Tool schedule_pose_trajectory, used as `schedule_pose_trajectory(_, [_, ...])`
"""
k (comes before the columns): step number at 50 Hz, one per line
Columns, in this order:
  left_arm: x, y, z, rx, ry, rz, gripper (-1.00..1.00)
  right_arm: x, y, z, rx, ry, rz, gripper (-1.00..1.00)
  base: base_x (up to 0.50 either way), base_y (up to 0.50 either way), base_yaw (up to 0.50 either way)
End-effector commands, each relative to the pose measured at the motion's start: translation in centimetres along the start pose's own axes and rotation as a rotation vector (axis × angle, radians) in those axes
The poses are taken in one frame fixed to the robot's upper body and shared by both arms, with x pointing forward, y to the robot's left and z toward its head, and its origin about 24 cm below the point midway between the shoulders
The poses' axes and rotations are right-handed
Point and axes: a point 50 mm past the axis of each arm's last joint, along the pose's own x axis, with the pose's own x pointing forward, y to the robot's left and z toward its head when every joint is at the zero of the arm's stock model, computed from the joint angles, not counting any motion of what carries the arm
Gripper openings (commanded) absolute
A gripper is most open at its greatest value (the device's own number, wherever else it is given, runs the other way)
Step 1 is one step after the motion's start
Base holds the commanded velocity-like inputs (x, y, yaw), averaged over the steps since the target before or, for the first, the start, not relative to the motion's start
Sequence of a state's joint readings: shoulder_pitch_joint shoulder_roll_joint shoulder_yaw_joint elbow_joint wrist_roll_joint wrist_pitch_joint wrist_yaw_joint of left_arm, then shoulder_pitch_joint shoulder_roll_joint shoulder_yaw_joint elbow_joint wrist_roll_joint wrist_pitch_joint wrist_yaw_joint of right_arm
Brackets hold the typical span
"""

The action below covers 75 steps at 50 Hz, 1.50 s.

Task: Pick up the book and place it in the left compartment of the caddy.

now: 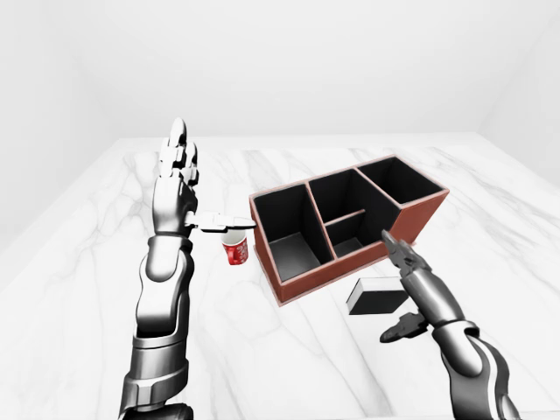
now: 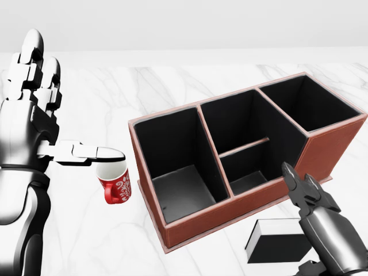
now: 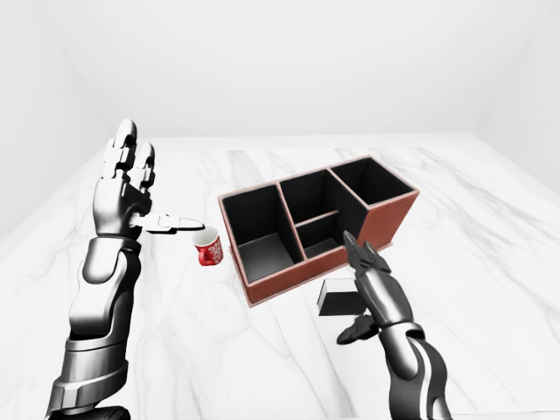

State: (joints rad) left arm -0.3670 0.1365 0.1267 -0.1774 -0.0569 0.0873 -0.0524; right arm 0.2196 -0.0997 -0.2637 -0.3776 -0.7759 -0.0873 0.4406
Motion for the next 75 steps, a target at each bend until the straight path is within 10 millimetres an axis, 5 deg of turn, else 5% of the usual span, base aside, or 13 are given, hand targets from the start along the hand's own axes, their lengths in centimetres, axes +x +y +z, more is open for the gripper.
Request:
schedule_pose_trajectory(1, [-0.1,0.0,-0.2,-0.004,0.007,0.0,1.0,0.3,1.4,0.1,-0.179,0.059,-0.003,1.0,0.0,0.0,0.0])
schedule_pose_trajectory(26, [-0.3,-0.4,-1.1,-0.017,0.047,-0.014,1.0,3.4,2.7,1.0,-0.59,0.001,-0.099,1.0,0.0,0.0,0.0])
schedule_pose_trajectory(42, [-0.3,-0.1,-1.4,-0.019,0.059,-0.008,1.0,4.9,5.2,1.4,-0.668,-0.044,-0.025,1.0,0.0,0.0,0.0])
schedule_pose_trajectory(61, [-0.4,-0.2,-0.8,-0.014,0.032,-0.002,1.0,4.1,4.1,-4.0,-0.673,0.1,-0.023,1.0,0.0,0.0,0.0])
schedule_pose_trajectory(75, [-0.4,-0.3,-0.8,-0.013,0.034,-0.003,1.0,4.8,6.6,-5.4,-0.721,0.082,0.042,1.0,0.0,0.0,0.0])
